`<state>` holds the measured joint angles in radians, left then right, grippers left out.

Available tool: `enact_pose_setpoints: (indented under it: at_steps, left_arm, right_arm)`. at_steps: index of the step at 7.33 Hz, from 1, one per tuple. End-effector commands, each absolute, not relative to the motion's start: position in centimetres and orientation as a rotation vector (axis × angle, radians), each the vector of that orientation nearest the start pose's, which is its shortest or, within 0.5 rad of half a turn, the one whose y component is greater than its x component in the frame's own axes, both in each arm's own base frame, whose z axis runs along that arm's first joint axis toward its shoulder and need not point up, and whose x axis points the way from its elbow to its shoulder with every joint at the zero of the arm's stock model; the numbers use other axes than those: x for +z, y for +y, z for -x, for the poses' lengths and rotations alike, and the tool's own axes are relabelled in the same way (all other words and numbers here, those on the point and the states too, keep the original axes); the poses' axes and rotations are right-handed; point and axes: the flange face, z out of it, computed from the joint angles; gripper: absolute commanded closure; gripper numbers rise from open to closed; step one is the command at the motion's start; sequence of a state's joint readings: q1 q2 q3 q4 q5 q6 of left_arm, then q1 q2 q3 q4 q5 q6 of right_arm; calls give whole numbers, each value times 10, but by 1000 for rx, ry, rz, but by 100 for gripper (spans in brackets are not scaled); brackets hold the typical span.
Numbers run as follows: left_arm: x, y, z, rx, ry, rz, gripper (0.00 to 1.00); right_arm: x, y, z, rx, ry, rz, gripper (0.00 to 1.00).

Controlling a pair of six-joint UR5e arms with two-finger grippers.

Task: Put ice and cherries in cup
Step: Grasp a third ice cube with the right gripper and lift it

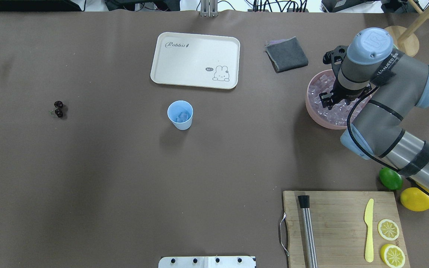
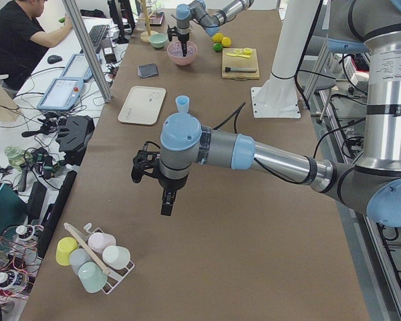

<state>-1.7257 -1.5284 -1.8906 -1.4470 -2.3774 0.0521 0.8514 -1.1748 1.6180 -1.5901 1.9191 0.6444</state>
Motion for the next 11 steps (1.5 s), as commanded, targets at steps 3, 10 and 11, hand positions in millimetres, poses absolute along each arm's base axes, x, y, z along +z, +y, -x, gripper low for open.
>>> enact_pose_setpoints:
  at_steps: [3,10,11]
  left_arm:
    - [533,-452,133,-35,786,-227,2]
    - [534,-453,133,-36,786,-226,2]
    - [535,-453,133,-37,786,-223,2]
  right_arm:
    - [432,-554,354,-151,-529,-108,83]
    - [254,-525,377,-91,-668,-65,87]
    - [185,-513,432,3,-724,-41,87]
